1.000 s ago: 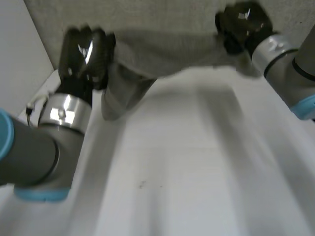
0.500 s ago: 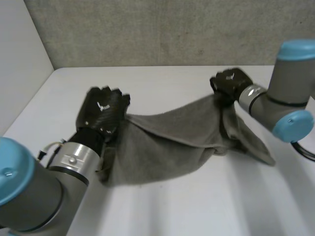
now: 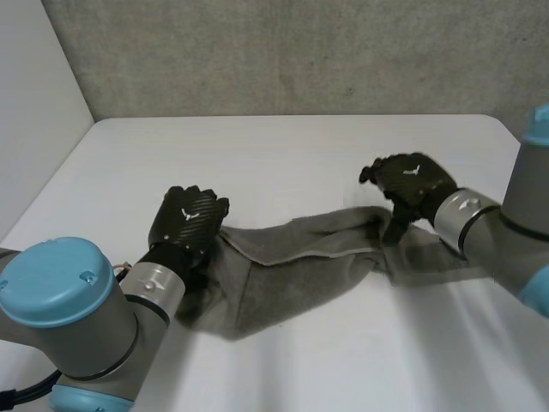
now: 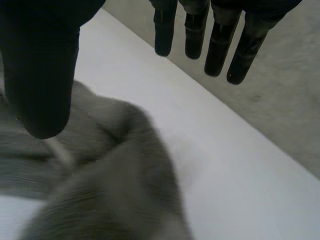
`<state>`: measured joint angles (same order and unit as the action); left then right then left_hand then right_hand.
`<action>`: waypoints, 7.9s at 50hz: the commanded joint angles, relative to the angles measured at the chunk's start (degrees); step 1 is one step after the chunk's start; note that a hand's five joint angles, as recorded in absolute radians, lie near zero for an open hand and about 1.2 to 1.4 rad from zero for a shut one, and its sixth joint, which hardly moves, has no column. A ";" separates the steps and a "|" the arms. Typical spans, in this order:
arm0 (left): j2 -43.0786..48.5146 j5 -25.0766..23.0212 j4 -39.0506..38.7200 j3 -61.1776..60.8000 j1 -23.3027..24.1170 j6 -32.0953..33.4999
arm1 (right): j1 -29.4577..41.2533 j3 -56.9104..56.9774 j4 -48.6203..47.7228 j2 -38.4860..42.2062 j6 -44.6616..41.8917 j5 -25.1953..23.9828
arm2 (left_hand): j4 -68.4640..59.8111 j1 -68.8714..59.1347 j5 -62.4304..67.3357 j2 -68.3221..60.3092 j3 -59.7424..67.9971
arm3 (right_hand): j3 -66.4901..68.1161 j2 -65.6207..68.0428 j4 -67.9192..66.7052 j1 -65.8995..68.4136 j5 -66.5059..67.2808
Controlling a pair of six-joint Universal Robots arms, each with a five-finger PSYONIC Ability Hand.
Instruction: Fold the towel.
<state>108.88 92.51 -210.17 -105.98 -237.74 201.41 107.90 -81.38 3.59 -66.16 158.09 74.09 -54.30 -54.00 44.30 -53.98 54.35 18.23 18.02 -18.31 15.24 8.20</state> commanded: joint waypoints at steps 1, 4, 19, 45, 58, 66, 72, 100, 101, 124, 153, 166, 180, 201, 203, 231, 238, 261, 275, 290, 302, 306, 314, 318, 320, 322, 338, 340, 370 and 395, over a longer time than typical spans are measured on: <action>-1.91 0.30 0.55 -0.63 -0.10 0.12 | 0.38 -3.53 -4.56 4.10 4.33 -0.96 | 15.63 15.33 -15.63 15.31 -15.68 | 10.35 10.57 -10.28 13.34 10.39; -2.80 0.30 0.99 -0.81 -0.01 -0.15 | 1.08 -5.10 -5.87 4.02 4.33 0.35 | 16.83 16.53 -16.83 16.52 -16.89 | 9.02 9.23 -8.94 12.01 9.05; -4.99 0.04 5.12 0.16 -3.52 -0.85 | 1.87 -7.83 -11.85 5.24 0.39 1.76 | 34.83 34.53 -34.83 34.51 -34.89 | 22.78 23.00 -22.71 25.77 22.82; -1.66 -7.34 18.74 6.66 -11.52 -19.03 | 1.87 -10.03 -14.67 3.23 -5.60 2.82 | 37.53 37.23 -37.53 37.22 -37.59 | 25.15 25.37 -25.08 28.14 25.19; 4.32 -7.78 21.38 10.44 -15.21 -20.80 | 1.43 -10.12 -14.14 1.30 -5.77 2.91 | 19.89 19.59 -19.89 19.57 -19.94 | 25.66 25.87 -25.58 28.65 25.69; 5.03 -7.69 21.29 10.88 -15.92 -20.71 | 1.52 -9.86 -13.44 0.68 -5.95 2.82 | -25.56 -25.86 25.56 -25.88 25.51 | 25.83 26.04 -25.75 28.82 25.86; 3.28 -8.31 21.29 10.88 -14.78 -20.27 | 1.43 -8.54 -9.59 0.15 -5.51 2.73 | -25.70 -26.00 25.70 -26.02 25.65 | 24.99 25.21 -24.92 27.98 25.03; -26.52 -12.27 23.14 11.76 -9.68 -7.09 | 7.94 -3.53 -11.68 5.25 19.62 -1.84 | -25.70 -26.00 25.70 -26.02 25.65 | 14.22 14.44 -14.14 17.21 14.26; -26.53 -12.27 23.14 11.76 -9.68 -7.09 | 8.55 -2.22 -12.46 7.07 19.54 -0.71 | -25.70 -26.00 25.70 -26.02 25.65 | 14.89 15.10 -14.81 17.88 14.92; -27.23 -12.26 23.05 10.80 -10.29 -7.09 | 10.84 -2.21 -12.91 8.67 19.45 -0.26 | -25.70 -26.00 25.70 -26.02 25.65 | 31.17 31.38 -31.09 34.16 31.20; -10.11 -12.53 11.46 25.17 -17.84 -7.27 | 9.00 25.46 -22.36 5.88 3.83 5.18 | -25.70 -26.00 25.70 -26.02 25.65 | 61.77 61.98 -61.69 64.76 61.80; -10.44 -12.27 -7.36 25.82 -18.73 -6.74 | 6.27 15.81 -35.06 -2.58 0.82 5.98 | -25.70 -26.00 25.70 -26.02 25.65 | 61.77 61.98 -61.69 64.76 61.80; -13.17 -12.79 4.40 -3.86 -18.38 -2.36 | 2.67 7.90 6.02 3.21 -5.31 0.09 | -25.70 -26.00 25.70 -26.02 25.65 | 61.77 61.98 -61.69 64.76 61.80; -9.56 -12.00 7.58 -5.82 -17.59 3.46 | -7.26 -9.93 -3.76 2.18 7.74 0.18 | -25.70 -26.00 25.70 -26.02 25.65 | 15.06 15.28 -14.99 18.05 15.10; -9.56 -12.00 7.58 -6.08 -17.85 3.46 | -8.14 -11.51 -4.29 1.82 9.50 0.01 | -25.70 -26.00 25.70 -26.02 25.65 | 15.23 15.45 -15.15 18.22 15.26; -26.85 -12.27 17.58 -3.81 -18.64 3.46 | -11.66 -10.03 -0.16 -20.94 8.37 -9.75 | -25.70 -26.00 25.70 -26.02 25.65 | 61.77 61.98 -61.69 64.76 61.80; -33.02 -12.62 25.58 0.50 -20.39 3.72 | -13.16 0.14 17.20 -26.31 -10.57 -9.32 | -25.70 -26.00 25.70 -26.02 25.65 | 61.77 61.98 -61.69 64.76 61.80; 2.98 -14.20 35.88 20.87 -20.40 13.92 | -1.30 18.86 28.07 8.57 -32.58 7.55 | -25.70 -26.00 25.70 -26.02 25.65 | 61.77 61.98 -61.69 64.76 61.80; 4.85 -9.89 -2.62 38.13 -17.68 10.23 | 0.20 22.08 -34.12 0.61 -31.88 12.57 | -25.70 -26.00 25.70 -26.02 25.65 | 61.77 61.98 -61.69 64.76 61.80; -1.21 -8.66 3.97 20.22 -18.20 1.97 | -0.76 13.70 -6.23 1.29 -30.82 2.46 | -25.70 -26.00 25.70 -26.02 25.65 | 61.77 61.98 -61.69 64.76 61.80; 5.11 -8.93 4.15 5.17 -19.34 2.40 | -2.61 4.91 1.07 12.98 -33.37 -0.70 | -25.70 -26.00 25.70 -26.02 25.65 | 61.77 61.98 -61.69 64.76 61.80; 5.56 -8.93 4.50 3.77 -20.31 2.49 | -3.05 3.16 1.07 13.95 -31.10 -0.61 | -25.70 -26.00 25.70 -26.02 25.65 | 48.32 48.54 -48.25 51.31 48.36; 2.40 -8.93 4.59 2.80 -21.63 2.49 | -7.17 0.87 0.98 9.65 -14.43 -0.35 | -25.70 -26.00 25.70 -26.02 25.65 | 28.02 28.23 -27.94 31.01 28.05; 1.34 -8.93 4.50 2.36 -21.98 2.49 | -9.38 -0.98 0.89 7.71 -6.57 -0.52 | -25.70 -26.00 25.70 -26.02 25.65 | 28.69 28.90 -28.61 31.68 28.72; 0.72 -8.93 4.59 2.18 -22.07 2.49 | -11.30 -2.90 0.72 6.05 -0.27 -0.87 | -25.70 -26.00 25.70 -26.02 25.65 | 29.03 29.24 -28.95 32.01 29.06; 0.63 -8.93 4.50 2.01 -22.07 2.49 | -12.18 -3.78 0.63 5.43 2.11 -0.79 | -25.70 -26.00 25.70 -26.02 25.65 | 29.19 29.41 -29.11 32.18 29.23; 0.37 -8.84 4.15 1.92 -21.81 2.49 | -15.36 -10.03 -7.98 5.34 20.58 -1.49 | -25.70 -26.00 25.70 -26.02 25.65 | 32.90 33.11 -32.82 35.89 32.93; 0.19 -8.92 4.15 1.83 -21.72 2.49 | -15.27 -10.12 -7.99 5.42 21.21 -1.49 | -25.70 -26.00 25.70 -26.02 25.65 | 32.56 32.77 -32.48 35.55 32.59; -13.06 -9.01 37.78 -2.12 -24.70 19.10 | -19.12 -12.66 19.39 -7.05 -36.47 -4.93 | -25.70 -26.00 25.70 -26.02 25.65 | 61.77 61.98 -61.69 64.76 61.80; -14.13 -15.08 32.98 1.92 -23.48 18.93 | -15.44 -0.80 15.39 -4.25 -40.32 -0.79 | -25.70 -26.00 25.70 -26.02 25.65 | 61.77 61.98 -61.69 64.76 61.80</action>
<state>87.26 77.15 -171.04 -108.71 -262.39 220.75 86.68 -89.02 28.14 -76.83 112.30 71.68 -69.96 -69.22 59.79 -69.79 69.80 67.84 67.60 -68.42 55.74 56.51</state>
